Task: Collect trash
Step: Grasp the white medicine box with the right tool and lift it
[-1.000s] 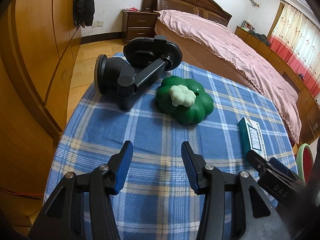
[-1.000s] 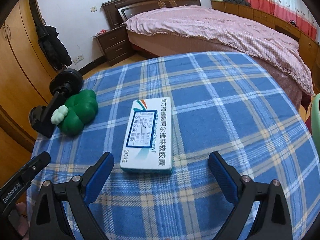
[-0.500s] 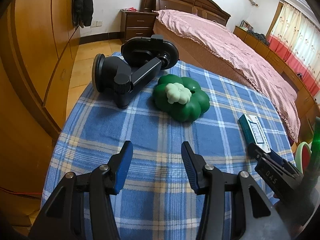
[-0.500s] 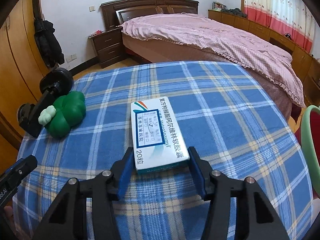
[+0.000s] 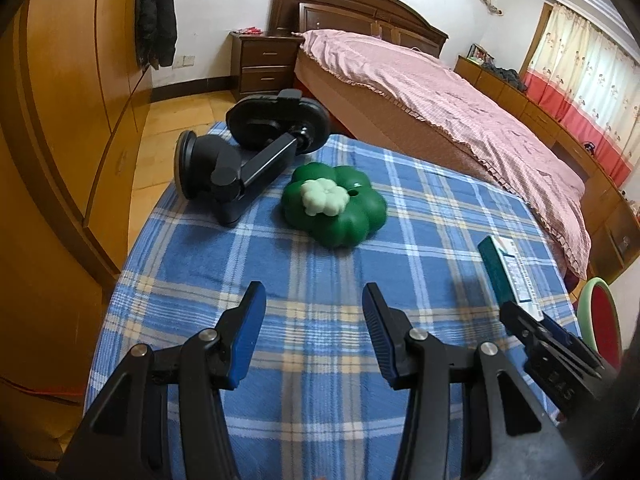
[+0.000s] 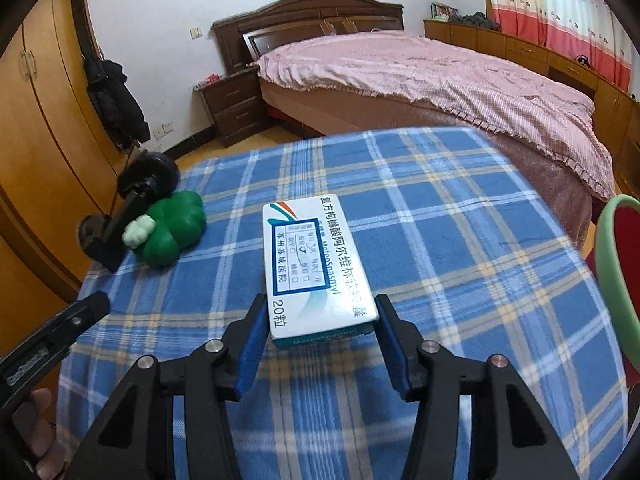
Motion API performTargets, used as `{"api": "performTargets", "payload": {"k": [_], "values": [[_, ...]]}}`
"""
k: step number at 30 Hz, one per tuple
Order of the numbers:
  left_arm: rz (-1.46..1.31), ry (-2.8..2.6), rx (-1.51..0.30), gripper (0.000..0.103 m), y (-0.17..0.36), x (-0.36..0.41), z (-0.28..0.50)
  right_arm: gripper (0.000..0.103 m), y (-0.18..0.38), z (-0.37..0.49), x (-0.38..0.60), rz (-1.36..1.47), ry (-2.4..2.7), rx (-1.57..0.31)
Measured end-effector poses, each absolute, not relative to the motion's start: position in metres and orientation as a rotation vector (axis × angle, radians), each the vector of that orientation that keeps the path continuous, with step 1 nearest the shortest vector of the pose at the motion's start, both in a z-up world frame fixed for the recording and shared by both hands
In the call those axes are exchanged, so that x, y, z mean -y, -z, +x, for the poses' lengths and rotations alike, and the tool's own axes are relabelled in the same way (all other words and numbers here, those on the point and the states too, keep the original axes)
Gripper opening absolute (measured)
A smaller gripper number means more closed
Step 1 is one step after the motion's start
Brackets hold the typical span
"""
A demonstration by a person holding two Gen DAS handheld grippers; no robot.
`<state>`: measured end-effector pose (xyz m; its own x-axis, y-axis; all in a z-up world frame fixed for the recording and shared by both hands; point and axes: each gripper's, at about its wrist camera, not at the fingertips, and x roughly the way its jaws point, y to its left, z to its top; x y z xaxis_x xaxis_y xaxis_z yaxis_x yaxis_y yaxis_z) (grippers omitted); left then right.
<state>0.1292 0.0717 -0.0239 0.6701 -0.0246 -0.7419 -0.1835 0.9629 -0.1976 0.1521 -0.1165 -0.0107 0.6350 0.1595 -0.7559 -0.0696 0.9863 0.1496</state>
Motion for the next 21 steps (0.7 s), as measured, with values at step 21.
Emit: {"api": "performTargets", "payload": {"k": [21], "values": [[-0.170, 0.067, -0.743, 0.051, -0.026, 0.004, 0.091, 0.055, -0.061, 0.063, 0.189, 0.217, -0.078, -0.681]]}}
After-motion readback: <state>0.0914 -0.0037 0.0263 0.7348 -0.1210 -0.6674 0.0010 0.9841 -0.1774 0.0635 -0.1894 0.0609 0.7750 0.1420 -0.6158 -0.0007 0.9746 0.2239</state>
